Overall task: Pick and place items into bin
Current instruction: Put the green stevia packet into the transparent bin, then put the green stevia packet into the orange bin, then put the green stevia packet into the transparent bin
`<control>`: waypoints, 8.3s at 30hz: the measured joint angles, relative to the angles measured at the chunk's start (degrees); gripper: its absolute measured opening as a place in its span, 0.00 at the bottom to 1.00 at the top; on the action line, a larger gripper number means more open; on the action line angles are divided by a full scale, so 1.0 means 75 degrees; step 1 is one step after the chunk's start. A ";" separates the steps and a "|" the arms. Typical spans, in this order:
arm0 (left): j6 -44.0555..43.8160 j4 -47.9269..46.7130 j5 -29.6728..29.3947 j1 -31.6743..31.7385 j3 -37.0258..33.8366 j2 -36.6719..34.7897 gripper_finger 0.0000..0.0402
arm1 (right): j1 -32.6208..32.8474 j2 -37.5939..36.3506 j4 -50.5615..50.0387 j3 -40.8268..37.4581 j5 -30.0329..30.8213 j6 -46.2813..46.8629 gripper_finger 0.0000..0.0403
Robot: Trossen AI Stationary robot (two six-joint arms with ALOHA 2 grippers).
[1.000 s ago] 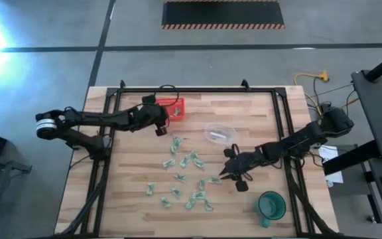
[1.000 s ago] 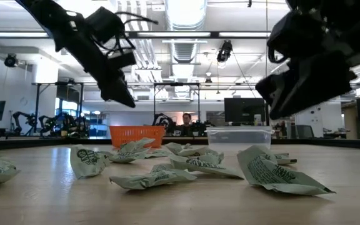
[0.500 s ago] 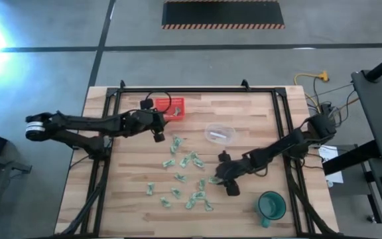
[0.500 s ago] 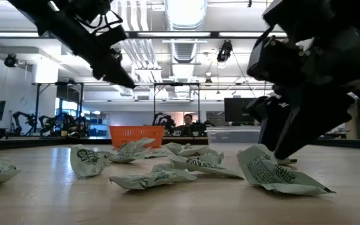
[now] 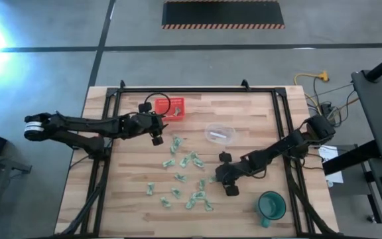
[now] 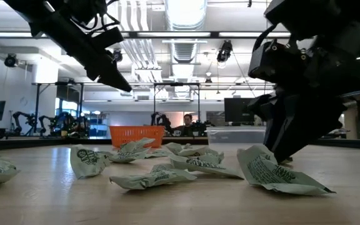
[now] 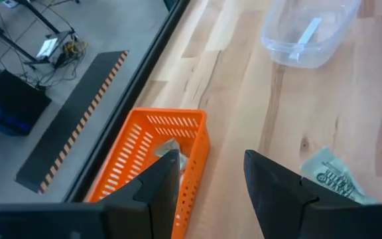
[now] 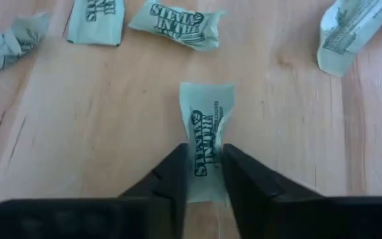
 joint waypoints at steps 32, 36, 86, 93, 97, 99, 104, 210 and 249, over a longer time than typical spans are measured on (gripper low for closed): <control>-0.0405 0.0058 0.1267 -0.0556 -0.0144 -0.0023 0.38 | -0.2636 -0.3164 -0.3050 0.0346 0.2564 -0.1400 0.02; -0.0581 0.0003 0.1324 -0.0800 -0.0144 -0.0026 0.38 | -0.3140 -0.2860 -0.3027 0.0290 0.1982 -0.1429 0.02; 0.0916 -0.1060 0.2005 -0.1425 0.1200 0.3491 0.37 | -0.2352 -0.3437 -0.2646 -0.0264 0.1906 -0.1713 0.29; 0.0915 -0.1118 0.2055 -0.1423 0.1249 0.3631 0.26 | -0.2354 -0.3458 -0.2495 -0.0274 0.1909 -0.1772 0.26; 0.0908 -0.1139 0.2058 -0.1422 0.1231 0.3631 0.16 | -0.2357 -0.3464 -0.2480 -0.0274 0.1912 -0.1793 0.24; 0.0848 -0.1137 0.2058 -0.1422 0.1221 0.3631 0.12 | -0.2357 -0.3464 -0.2477 -0.0274 0.1912 -0.1796 0.24; 0.0762 -0.1123 0.2056 -0.1419 0.1152 0.3631 0.04 | -0.2356 -0.3464 -0.2471 -0.0274 0.1909 -0.1769 0.22; -0.0428 -0.1647 0.0556 -0.1049 0.0850 0.1282 0.30 | -0.1637 0.0553 0.2206 0.0385 -0.0681 -0.2264 0.49; -0.0434 -0.1601 0.0417 -0.1049 0.0853 0.1282 0.30 | -0.1007 0.1316 0.2250 0.0510 0.1178 -0.2749 0.17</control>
